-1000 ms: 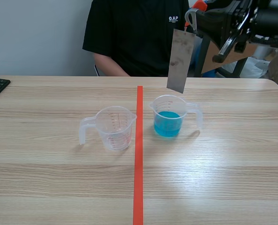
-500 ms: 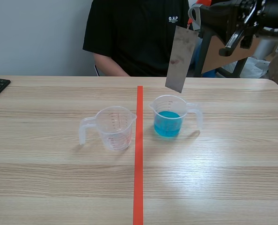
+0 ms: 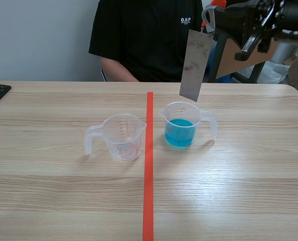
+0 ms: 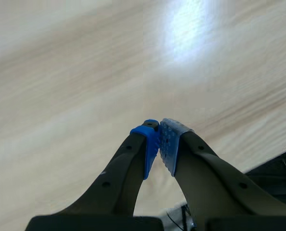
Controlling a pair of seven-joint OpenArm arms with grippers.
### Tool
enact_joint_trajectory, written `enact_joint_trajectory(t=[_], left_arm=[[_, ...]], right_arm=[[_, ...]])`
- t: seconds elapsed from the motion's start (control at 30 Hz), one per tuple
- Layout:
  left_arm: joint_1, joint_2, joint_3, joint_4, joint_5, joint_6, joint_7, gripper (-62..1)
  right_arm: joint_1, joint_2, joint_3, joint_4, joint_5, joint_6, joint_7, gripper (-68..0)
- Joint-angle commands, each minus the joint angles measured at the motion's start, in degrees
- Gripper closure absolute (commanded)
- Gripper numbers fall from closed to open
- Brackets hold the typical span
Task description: Do the redox reaction experiment.
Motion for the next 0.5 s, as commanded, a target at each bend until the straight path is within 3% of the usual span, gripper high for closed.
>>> enact_joint_trajectory(t=[0.0,0.07,0.23,0.47], left_arm=[[-1.99,-1.33,0.00,0.74,-0.20,-1.88,-1.68,-4.0],[-4.72,-3.48,0.61,1.07,-0.20,-4.26,-2.27,-4.0],[-12.20,-8.00,5.51,4.00,-0.17,-4.63,-3.21,-4.0],[-25.97,-8.66,15.58,8.20,-0.15,-4.66,-2.54,-4.0]], right_arm=[[0.66,0.76,0.09,1.14,1.05,0.33,0.87,-1.3],[0.66,0.76,0.09,1.14,1.05,0.33,0.85,-1.3],[0.66,0.76,0.09,1.14,1.05,0.33,0.85,-1.3],[0.66,0.76,0.09,1.14,1.05,0.33,0.66,-1.3]])
